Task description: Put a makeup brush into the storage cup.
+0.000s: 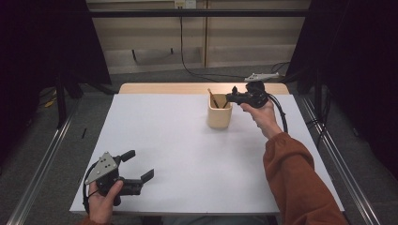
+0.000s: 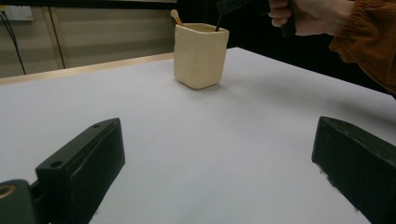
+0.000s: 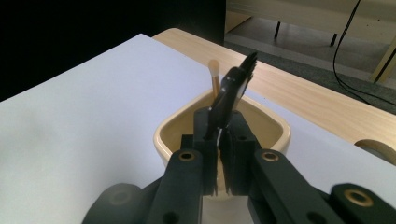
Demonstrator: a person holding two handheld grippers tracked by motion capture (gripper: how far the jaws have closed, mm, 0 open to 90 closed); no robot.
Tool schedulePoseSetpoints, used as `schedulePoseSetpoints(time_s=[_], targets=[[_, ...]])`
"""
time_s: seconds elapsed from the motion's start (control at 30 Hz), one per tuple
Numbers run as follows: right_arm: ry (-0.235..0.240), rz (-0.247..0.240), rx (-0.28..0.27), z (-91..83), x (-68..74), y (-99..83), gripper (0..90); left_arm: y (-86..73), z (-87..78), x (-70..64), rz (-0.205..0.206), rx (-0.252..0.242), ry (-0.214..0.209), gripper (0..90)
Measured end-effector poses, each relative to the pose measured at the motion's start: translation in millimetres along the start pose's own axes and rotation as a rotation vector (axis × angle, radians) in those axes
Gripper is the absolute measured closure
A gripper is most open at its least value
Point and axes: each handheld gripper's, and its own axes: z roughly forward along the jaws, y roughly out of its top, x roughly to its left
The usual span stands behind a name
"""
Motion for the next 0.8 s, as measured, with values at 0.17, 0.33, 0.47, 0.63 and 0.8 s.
schedulePoseSetpoints(time_s=[0.17, 0.33, 0.47, 0.63, 0.8], targets=[[0.002, 0.003, 0.001, 0.6, -0.6, -3.8, 85.0, -0.3, -0.2, 0.3, -0.001, 0.0, -0.001, 2.6], [0.008, 0.002, -0.004, 1.2, -0.5, -4.0, 69.4, -0.2, -0.2, 0.2, 0.001, 0.001, 0.0, 2.6], [0.011, 0.005, -0.018, 2.5, 0.9, -5.6, 46.1, -0.1, -0.3, 0.2, 0.006, -0.004, -0.008, 2.6], [-0.015, 0.004, -0.042, 3.4, 1.4, -8.5, 23.4, -0.1, -0.3, 0.3, 0.009, -0.003, -0.006, 2.6], [-0.033, 0.0, -0.056, 2.6, 1.4, -7.7, 14.1, -0.2, -0.2, 0.8, 0.005, -0.003, -0.004, 2.6]])
